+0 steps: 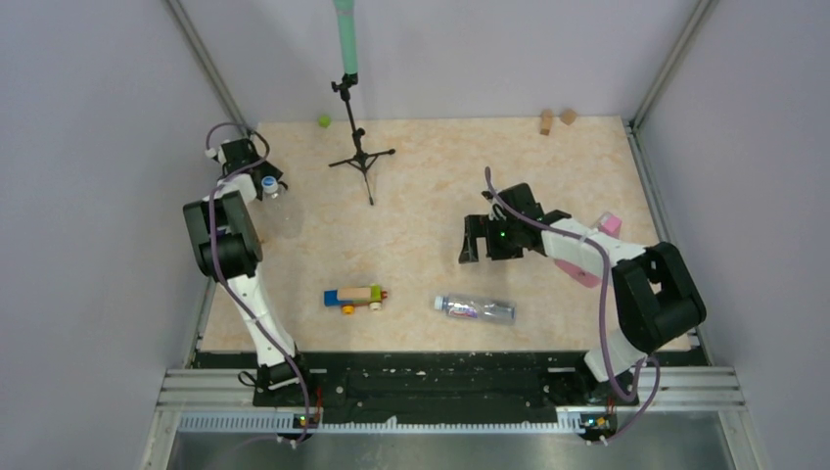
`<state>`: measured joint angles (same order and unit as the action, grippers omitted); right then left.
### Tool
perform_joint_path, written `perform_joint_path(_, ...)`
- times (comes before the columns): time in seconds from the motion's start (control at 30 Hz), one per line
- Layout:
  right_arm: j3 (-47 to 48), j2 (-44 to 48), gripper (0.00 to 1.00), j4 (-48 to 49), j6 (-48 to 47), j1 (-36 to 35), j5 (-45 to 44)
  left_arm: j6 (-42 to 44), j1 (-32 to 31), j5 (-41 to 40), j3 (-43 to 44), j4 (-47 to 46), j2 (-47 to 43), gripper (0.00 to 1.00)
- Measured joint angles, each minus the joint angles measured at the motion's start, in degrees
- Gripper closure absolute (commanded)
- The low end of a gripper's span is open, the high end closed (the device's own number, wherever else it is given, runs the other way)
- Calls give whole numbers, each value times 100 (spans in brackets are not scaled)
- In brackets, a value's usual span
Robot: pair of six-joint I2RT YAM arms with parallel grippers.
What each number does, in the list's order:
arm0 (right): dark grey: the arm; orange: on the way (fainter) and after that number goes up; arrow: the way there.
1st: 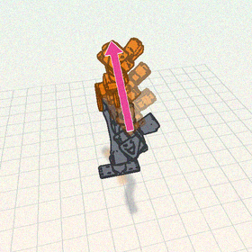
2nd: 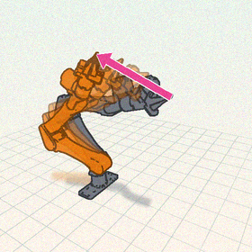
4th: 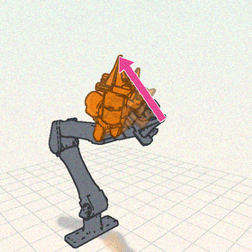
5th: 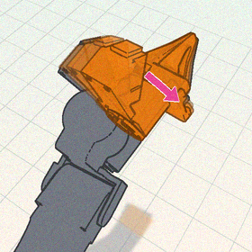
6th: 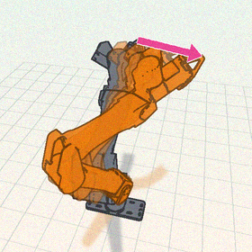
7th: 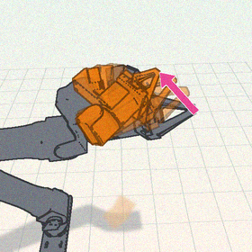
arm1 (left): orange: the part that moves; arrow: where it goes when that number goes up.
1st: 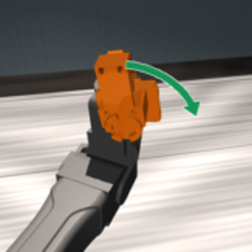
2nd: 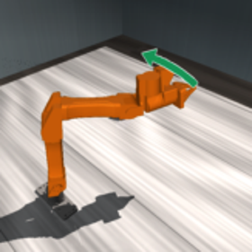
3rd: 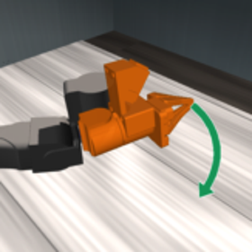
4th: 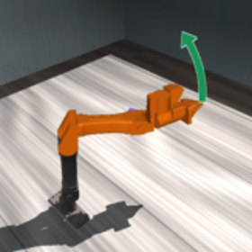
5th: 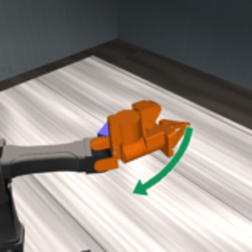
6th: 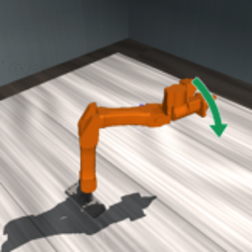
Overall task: Unscrew the bottle caps
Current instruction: Move the plastic bottle to the center of the board.
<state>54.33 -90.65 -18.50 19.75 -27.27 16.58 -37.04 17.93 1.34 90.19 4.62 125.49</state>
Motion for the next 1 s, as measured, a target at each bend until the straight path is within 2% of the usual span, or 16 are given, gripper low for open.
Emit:
perform_joint_path(0.13,-216,151,1,-2,31,0,4,-2,-4,149,-374,26,-269,35)
perform_joint_path(0.27,-374,337,1,-24,87,0,7,28,-2,136,-459,114,-354,29)
perform_joint_path(0.53,-516,592,1,-35,133,0,7,138,116,116,-522,426,-595,26)
perform_joint_path(0.63,-516,592,1,-44,83,0,28,223,192,66,-586,511,-804,22)
perform_joint_path(0.8,-575,686,1,-81,-326,0,334,361,260,-234,-671,647,-1281,16)
perform_joint_path(1.0,-973,1322,2,114,-962,-48,813,664,273,-629,-715,662,-1849,13)
